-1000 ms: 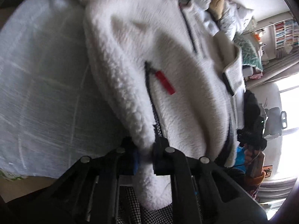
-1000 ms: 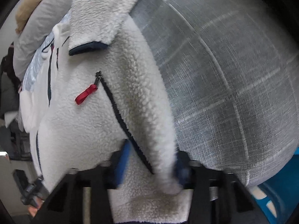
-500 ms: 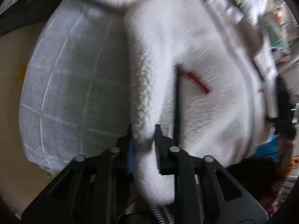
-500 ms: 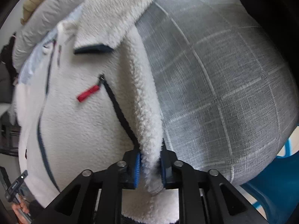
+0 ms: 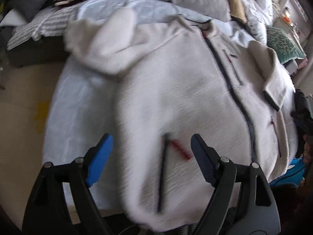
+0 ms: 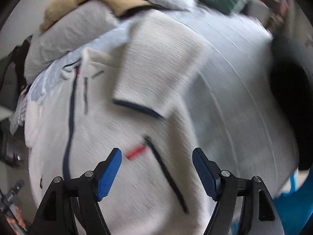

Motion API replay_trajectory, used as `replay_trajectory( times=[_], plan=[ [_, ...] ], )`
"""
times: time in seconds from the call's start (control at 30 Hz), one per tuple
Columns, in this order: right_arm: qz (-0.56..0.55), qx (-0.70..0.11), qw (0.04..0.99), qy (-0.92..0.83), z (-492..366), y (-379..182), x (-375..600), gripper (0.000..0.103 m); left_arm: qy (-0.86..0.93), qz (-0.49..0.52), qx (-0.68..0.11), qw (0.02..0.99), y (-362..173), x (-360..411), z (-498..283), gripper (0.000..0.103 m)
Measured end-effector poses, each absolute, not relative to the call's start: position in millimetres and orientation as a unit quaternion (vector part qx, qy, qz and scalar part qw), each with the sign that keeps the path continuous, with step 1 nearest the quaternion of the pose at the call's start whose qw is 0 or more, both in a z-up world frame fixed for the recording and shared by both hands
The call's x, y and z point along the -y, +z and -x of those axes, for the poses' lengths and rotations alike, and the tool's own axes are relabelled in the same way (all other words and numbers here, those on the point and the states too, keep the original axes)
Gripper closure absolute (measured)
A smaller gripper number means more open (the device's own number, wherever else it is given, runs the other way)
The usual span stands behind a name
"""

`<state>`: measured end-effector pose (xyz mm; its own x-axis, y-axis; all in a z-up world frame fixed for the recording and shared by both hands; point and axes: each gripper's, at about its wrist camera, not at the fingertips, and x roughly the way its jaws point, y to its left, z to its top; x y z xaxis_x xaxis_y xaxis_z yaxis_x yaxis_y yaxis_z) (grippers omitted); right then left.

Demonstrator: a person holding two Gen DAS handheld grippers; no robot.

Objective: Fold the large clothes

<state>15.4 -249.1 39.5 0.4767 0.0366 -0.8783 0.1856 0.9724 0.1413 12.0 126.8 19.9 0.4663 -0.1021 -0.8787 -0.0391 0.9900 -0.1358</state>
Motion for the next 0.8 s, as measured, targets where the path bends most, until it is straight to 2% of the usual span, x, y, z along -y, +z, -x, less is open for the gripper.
replay_trajectory(
  times=[0.17, 0.43, 0.63, 0.67, 0.7, 0.73, 0.77, 0.8],
  plan=[
    [-0.022, -0.494, 0.868, -0.04, -72, 24, 212, 0.024, -0.063, 0.061, -0.506, 0.858, 14, -77, -40, 0.021],
    [0.111, -0.512, 0.848, -0.084, -115, -45, 209, 0.024, -0.117, 0.047, -0.445, 0.887, -11, -45, -58, 0.021],
    [0.151, -0.493, 0.853, -0.079, -118, -52, 210, 0.025, -0.105, 0.095, -0.484, 0.863, -35, -49, -75, 0.021],
    [0.152, -0.491, 0.854, -0.081, -118, -52, 210, 0.028, -0.105, 0.101, -0.489, 0.86, -37, -48, -77, 0.021],
    [0.154, -0.489, 0.854, -0.086, -119, -51, 210, 0.04, -0.104, 0.103, -0.495, 0.857, -41, -48, -76, 0.021],
    [0.158, -0.486, 0.854, -0.094, -119, -48, 211, 0.057, -0.103, 0.105, -0.497, 0.855, -41, -48, -76, 0.021],
    [0.157, -0.486, 0.854, -0.099, -119, -45, 213, 0.066, -0.102, 0.106, -0.498, 0.855, -44, -48, -76, 0.021],
    [0.148, -0.485, 0.856, -0.098, -120, -41, 215, 0.082, -0.101, 0.106, -0.499, 0.854, -45, -48, -75, 0.021]
  ],
)
